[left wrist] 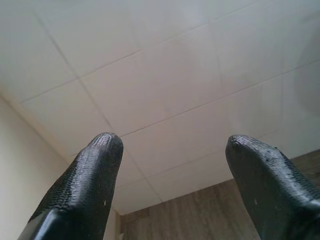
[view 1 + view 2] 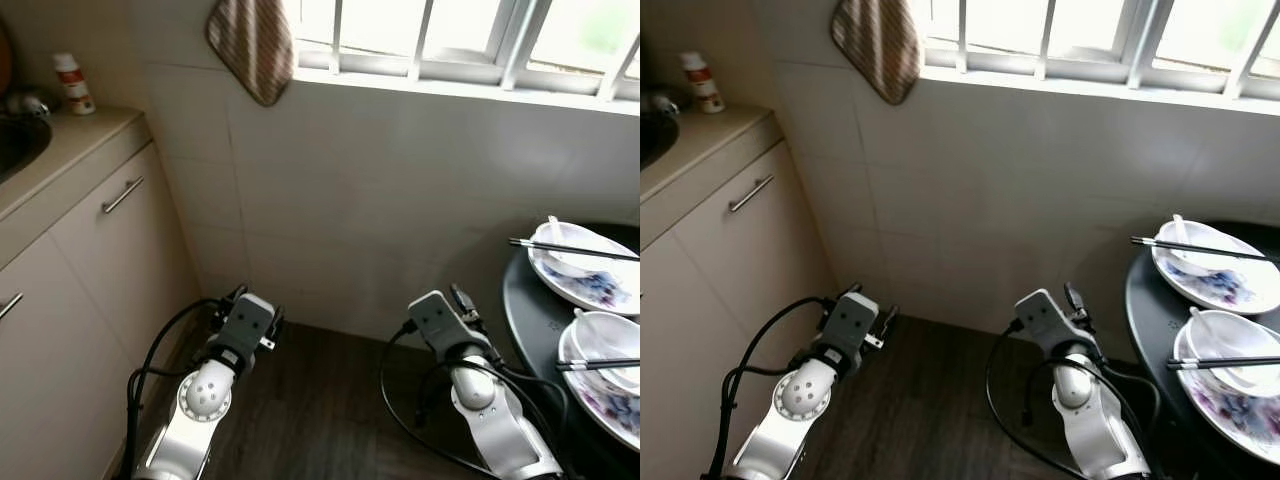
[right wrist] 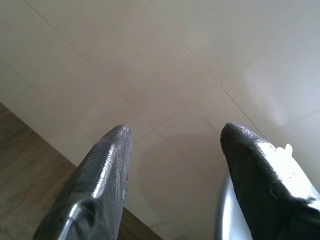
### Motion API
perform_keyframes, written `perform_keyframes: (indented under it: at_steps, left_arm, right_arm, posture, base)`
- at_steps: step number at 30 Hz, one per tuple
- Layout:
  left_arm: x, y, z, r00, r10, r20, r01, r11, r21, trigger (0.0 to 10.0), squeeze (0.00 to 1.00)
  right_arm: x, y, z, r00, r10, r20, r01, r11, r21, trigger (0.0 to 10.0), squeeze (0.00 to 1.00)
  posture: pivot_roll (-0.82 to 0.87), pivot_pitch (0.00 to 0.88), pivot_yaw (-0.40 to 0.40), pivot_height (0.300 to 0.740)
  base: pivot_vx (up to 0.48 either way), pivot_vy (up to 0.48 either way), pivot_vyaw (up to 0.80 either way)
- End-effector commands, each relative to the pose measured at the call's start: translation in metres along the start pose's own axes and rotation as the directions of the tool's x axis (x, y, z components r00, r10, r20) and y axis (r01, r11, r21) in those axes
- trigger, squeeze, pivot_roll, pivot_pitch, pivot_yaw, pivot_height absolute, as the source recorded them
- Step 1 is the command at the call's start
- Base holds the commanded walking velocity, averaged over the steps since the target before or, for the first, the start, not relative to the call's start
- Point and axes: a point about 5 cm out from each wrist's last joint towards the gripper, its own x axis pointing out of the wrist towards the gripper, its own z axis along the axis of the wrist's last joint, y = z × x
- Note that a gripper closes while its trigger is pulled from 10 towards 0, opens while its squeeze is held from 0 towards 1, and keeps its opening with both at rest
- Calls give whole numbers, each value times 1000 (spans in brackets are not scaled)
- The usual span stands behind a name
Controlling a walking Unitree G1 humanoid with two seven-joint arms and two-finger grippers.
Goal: Kitchen organization
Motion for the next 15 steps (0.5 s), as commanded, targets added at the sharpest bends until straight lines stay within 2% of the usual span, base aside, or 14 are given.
perform_keyframes:
  at_steps: [1,15]
  left_arm:
    - [1,0,-1,1000,0,4,0,1000,-3,10000,0]
    - [1,1,-1,1000,-3,9,3,1000,5,10000,0]
  right_arm:
    - [0,-2,1,1000,-3,13,3,1000,5,10000,0]
    - [0,-3,1,1000,-4,25,5,1000,-14,10000,0]
  posture:
    - [15,0,-43,740]
    - [15,0,-43,740]
  base:
    - [0,0,0]
    - [0,0,0]
